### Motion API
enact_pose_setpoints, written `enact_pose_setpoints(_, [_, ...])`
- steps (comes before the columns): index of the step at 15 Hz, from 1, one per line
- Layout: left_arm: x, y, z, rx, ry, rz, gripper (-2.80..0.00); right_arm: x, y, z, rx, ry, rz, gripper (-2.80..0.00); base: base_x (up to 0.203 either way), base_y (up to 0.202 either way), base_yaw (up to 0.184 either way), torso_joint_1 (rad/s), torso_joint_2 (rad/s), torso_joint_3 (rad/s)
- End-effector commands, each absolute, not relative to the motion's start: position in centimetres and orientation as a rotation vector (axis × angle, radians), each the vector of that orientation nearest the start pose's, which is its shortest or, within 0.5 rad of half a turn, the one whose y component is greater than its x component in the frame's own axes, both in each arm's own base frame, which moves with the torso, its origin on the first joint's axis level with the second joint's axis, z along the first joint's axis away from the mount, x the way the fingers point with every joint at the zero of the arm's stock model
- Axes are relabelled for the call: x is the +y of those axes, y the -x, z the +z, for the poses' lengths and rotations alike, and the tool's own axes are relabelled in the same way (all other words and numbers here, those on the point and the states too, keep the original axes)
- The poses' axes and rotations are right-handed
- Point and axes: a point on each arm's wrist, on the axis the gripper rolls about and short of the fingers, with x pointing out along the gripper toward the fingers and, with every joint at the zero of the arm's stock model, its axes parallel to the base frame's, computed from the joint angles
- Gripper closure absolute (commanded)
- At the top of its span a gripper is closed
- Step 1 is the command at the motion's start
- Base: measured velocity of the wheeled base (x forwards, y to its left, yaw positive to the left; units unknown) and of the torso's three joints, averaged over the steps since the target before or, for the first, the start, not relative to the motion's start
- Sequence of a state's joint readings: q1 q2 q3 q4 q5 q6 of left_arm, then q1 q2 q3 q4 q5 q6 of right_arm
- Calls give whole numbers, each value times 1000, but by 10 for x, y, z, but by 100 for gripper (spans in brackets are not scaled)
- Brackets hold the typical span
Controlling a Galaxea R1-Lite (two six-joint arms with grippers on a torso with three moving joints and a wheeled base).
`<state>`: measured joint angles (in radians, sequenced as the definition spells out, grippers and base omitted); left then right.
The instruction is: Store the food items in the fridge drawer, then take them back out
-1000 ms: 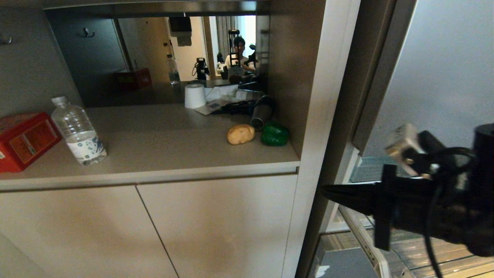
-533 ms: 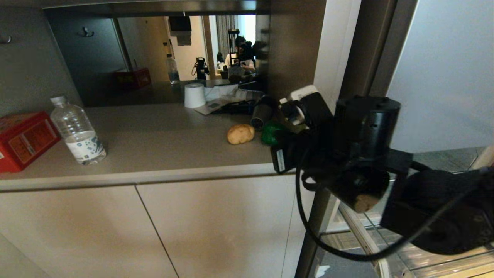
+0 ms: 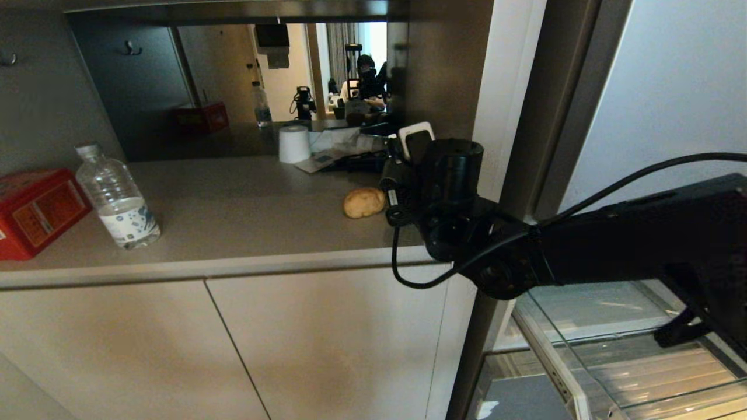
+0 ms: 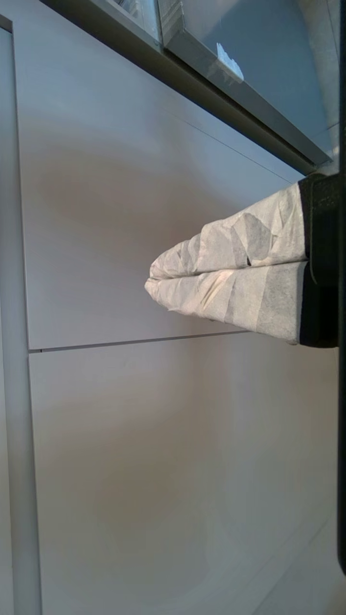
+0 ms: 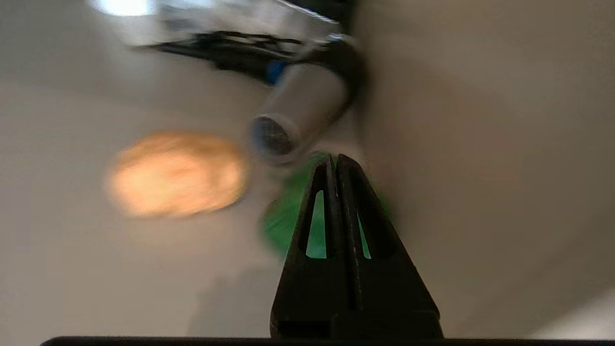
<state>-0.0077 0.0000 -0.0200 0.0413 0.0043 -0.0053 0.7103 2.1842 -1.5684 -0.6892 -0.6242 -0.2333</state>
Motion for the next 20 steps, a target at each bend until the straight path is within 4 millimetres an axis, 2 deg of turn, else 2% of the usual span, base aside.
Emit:
enact_pose_setpoints(1, [0,24,77,23,5,-3,0,290,-376,196,-34,218,46,0,0,0,0,0,0,0])
enact_pose_setpoints(2, [0,24,77,23,6,-2,0,288,-380,198,-25,226,36,-280,0,0,0,0,0,0])
enact_pose_setpoints(7, [0,24,77,23,6,-3,0,293,-390,212,6,247,17,-280,0,0,0,0,0,0])
enact_pose_setpoints(14, [0,24,77,23,6,-3,0,307,-386,206,87,308,-34,-280,0,0,0,0,0,0])
enact_pose_setpoints(20, [0,24,77,23,6,-3,0,309,-388,196,108,323,-61,-280,0,0,0,0,0,0])
